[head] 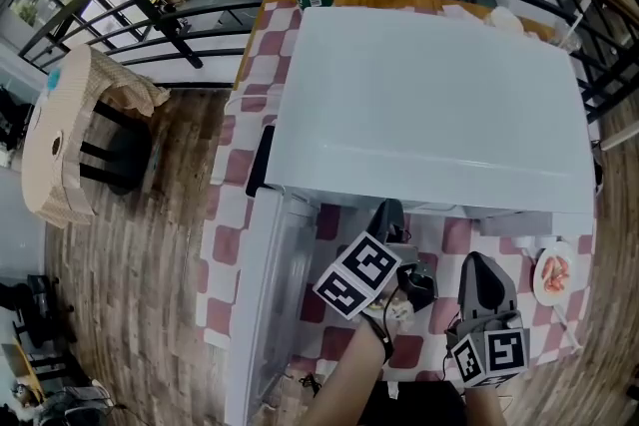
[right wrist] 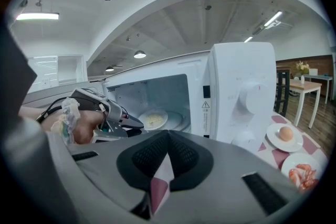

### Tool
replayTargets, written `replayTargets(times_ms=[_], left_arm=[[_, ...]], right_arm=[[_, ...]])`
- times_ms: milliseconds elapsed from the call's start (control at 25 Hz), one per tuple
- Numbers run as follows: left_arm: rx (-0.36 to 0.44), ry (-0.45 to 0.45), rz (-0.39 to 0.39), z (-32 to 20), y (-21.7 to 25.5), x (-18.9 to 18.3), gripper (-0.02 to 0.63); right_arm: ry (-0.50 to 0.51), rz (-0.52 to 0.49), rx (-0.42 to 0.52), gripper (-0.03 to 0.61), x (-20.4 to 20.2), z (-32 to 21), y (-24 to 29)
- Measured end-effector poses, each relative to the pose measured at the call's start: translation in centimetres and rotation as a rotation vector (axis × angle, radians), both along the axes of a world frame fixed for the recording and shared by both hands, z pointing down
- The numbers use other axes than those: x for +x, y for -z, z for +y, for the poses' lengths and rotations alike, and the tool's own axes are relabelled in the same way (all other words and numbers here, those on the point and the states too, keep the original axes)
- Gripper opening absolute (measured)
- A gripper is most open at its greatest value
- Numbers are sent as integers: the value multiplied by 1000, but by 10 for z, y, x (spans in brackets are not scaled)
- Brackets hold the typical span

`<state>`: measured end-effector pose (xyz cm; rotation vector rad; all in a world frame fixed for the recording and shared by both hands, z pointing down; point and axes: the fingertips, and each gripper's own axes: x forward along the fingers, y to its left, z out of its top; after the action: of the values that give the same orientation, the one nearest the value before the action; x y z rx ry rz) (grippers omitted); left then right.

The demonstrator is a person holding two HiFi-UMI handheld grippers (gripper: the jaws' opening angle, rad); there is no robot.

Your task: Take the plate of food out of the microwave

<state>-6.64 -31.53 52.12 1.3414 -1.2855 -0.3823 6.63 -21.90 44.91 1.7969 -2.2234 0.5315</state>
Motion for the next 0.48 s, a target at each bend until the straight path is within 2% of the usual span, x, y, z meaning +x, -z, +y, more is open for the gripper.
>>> replayTargets(times_ms=[480], left_arm=[[-31, 9, -3, -7, -3, 1, 109]], right_arm=[[0, -4, -3, -8, 5, 0, -3]])
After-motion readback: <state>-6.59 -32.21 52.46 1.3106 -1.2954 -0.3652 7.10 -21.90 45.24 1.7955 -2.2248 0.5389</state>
